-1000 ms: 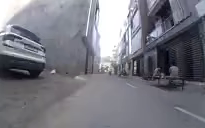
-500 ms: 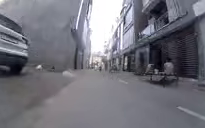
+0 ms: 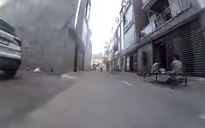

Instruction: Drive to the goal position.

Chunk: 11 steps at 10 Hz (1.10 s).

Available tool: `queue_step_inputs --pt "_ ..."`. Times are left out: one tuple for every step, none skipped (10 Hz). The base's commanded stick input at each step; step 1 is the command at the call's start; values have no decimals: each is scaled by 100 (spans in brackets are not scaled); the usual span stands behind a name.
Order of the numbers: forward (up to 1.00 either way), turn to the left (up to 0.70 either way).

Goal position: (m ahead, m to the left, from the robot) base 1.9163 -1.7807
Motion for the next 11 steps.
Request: queue_step_inputs --pt "85 0" --pt "85 0" --pt "85 0" --pt "85 0" --pt "85 0" --pt "85 0" --pt "85 0" --pt "85 0" --pt "85 0" --pt "85 0" --pt "85 0"
